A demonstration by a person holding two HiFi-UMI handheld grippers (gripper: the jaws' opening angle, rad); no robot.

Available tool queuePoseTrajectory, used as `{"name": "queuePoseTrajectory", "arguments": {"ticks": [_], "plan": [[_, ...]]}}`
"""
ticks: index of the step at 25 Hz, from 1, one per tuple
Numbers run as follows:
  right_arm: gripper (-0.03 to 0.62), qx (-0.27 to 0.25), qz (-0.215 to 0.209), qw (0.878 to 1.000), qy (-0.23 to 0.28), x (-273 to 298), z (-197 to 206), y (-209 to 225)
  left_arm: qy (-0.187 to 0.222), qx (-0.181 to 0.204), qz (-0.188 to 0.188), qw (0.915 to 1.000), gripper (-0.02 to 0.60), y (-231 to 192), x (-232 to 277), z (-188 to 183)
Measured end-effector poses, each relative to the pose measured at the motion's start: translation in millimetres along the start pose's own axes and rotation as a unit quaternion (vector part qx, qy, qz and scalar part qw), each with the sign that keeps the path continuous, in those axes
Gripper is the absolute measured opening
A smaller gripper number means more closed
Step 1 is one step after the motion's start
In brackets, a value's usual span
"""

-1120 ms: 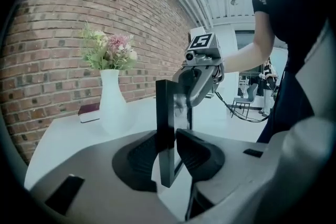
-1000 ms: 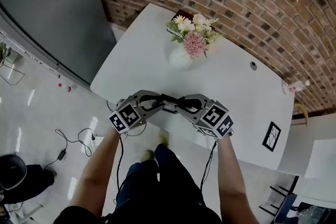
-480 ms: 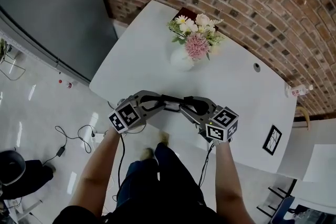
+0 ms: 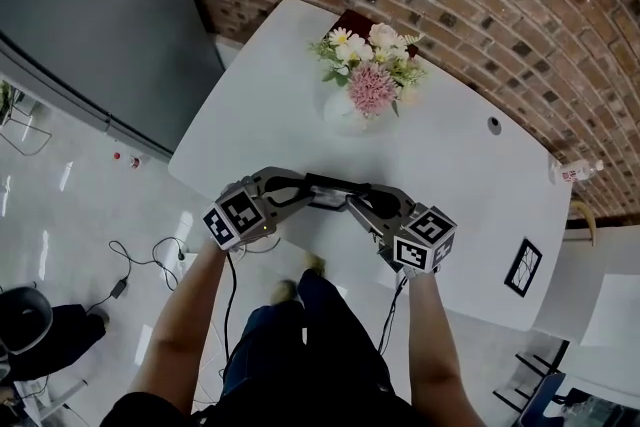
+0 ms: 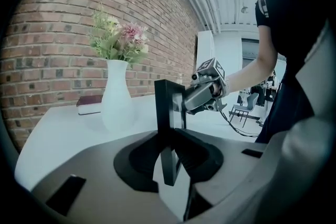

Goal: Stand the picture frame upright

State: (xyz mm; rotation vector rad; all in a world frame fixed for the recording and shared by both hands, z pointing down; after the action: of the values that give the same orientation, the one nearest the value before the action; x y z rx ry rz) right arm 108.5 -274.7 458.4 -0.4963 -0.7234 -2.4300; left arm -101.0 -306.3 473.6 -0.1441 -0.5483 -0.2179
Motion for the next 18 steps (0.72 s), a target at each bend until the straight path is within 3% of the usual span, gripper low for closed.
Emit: {"name": "queuePoseTrajectory", "arguments": {"ticks": [18], "plan": [[0.1, -0.016, 0.057, 0.998, 0.023, 10, -29, 43, 0.005, -0.024, -0.031, 0.9992, 0.103, -46, 25, -16]]}}
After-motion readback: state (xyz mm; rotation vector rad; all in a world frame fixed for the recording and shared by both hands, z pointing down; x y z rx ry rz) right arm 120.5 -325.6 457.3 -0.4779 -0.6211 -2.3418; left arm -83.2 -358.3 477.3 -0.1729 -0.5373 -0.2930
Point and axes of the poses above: the fingertips, and each gripper's own axes: x forward along the fingers, y to its right, z out of its underside, the point moved 9 cm from there along -x, backward along the fingers, and after that the axes turned 8 degrees about -y, right-handed, at the moved point
